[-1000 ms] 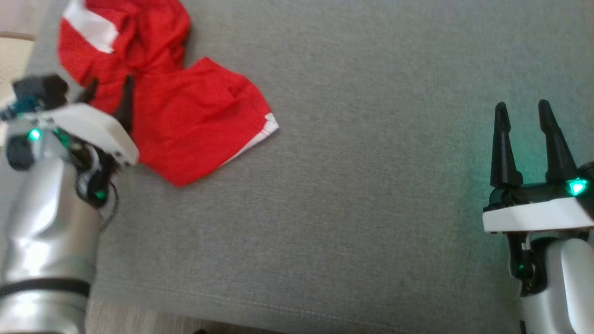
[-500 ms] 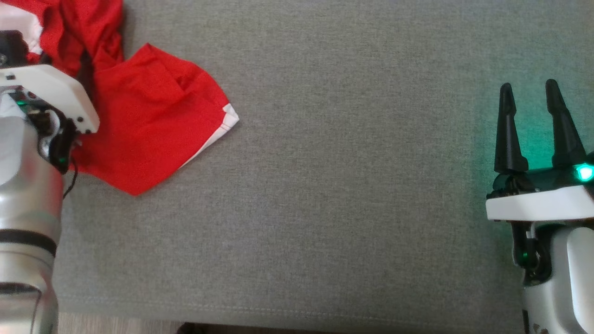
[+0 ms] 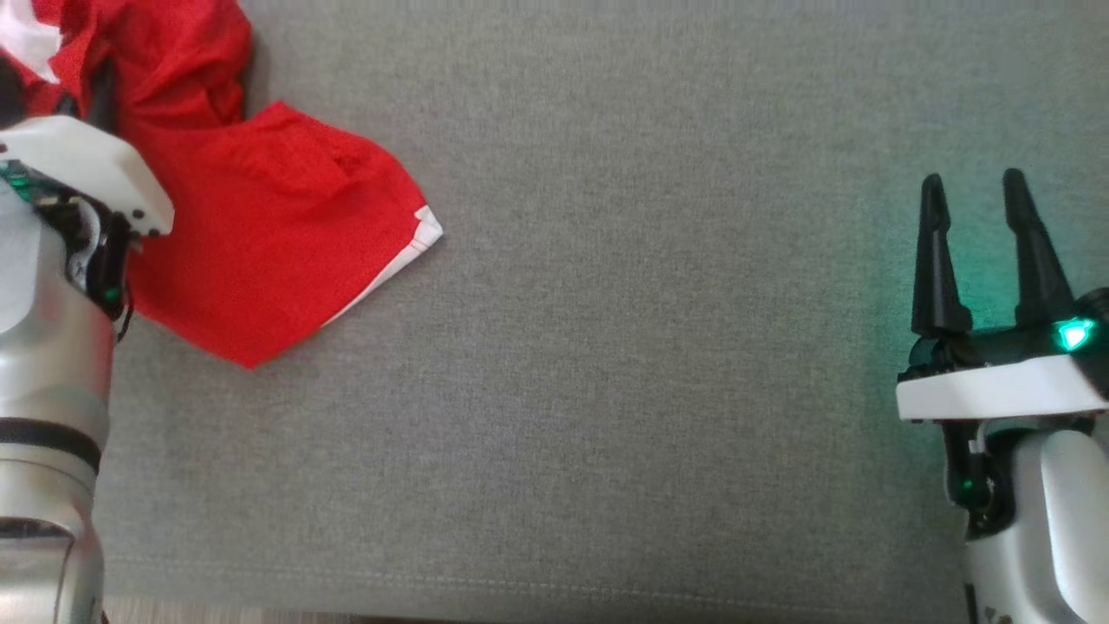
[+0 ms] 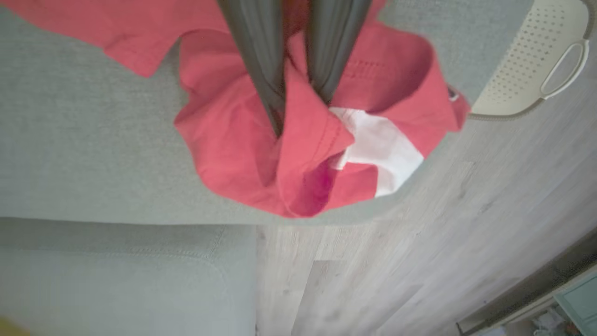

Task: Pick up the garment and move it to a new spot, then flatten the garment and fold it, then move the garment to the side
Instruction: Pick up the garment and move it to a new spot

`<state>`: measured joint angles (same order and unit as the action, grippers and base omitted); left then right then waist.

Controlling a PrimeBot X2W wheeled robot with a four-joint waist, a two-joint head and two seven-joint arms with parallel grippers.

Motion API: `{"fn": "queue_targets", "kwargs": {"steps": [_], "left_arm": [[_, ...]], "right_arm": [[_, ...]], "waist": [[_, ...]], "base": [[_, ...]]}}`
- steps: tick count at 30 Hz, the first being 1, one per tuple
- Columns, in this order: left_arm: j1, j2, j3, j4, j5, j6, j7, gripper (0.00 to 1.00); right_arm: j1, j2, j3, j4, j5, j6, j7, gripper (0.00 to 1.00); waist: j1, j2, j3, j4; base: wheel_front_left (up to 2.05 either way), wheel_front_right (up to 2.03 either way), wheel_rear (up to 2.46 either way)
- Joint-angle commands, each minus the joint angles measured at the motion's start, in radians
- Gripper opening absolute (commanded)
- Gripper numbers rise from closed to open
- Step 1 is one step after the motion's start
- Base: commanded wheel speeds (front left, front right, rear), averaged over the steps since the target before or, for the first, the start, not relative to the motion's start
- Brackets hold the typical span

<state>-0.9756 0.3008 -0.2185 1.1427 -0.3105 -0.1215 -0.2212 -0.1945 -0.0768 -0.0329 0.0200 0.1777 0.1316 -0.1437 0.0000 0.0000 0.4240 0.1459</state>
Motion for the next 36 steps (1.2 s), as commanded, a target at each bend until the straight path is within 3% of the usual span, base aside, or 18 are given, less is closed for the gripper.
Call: {"fn": "queue_targets", "kwargs": {"steps": [1,10,17,24,29,36], "left_arm": [[-0.021,0.055,0.006,-0.049,0.009,-0.001,-0.019,0.00],[0.031,0.007,-0.068,-0.244,0.001,-0.008,-0.033,0.00],[0.063,-0.030,-0.138,-0.515,-0.022,-0.009,0.056,0.00],[0.093,-0.014,-0.172,-0.817,-0.016,0.015,0.206,0.00],[0.130,0.020,-0.124,-1.014,-0.051,0.067,0.299,0.00],[0.219,0.054,-0.134,-1.159,-0.063,0.107,0.430,0.00]], "right_arm": [[-0.008,0.007,0.029,-0.016,0.010,-0.001,-0.015,1.00],[-0.006,0.021,0.042,0.050,0.036,-0.001,-0.052,1.00],[-0.011,0.026,0.052,0.100,0.062,-0.001,-0.081,1.00],[-0.009,0.026,0.059,0.151,0.120,-0.001,-0.109,1.00],[-0.008,0.026,0.064,0.165,0.138,-0.001,-0.116,1.00],[-0.020,0.026,0.065,0.149,0.154,-0.001,-0.118,1.00]], "waist": [[0.0000,0.0000,-0.042,0.001],[0.0000,0.0000,-0.146,-0.024],[0.0000,0.0000,-0.200,-0.089],[0.0000,0.0000,-0.256,-0.164],[0.0000,0.0000,-0.267,-0.203],[0.0000,0.0000,-0.225,-0.255]], "base": [[0.00,0.00,0.00],[0.00,0.00,0.00],[0.00,0.00,0.00],[0.00,0.00,0.00],[0.00,0.00,0.00],[0.00,0.00,0.00]]}}
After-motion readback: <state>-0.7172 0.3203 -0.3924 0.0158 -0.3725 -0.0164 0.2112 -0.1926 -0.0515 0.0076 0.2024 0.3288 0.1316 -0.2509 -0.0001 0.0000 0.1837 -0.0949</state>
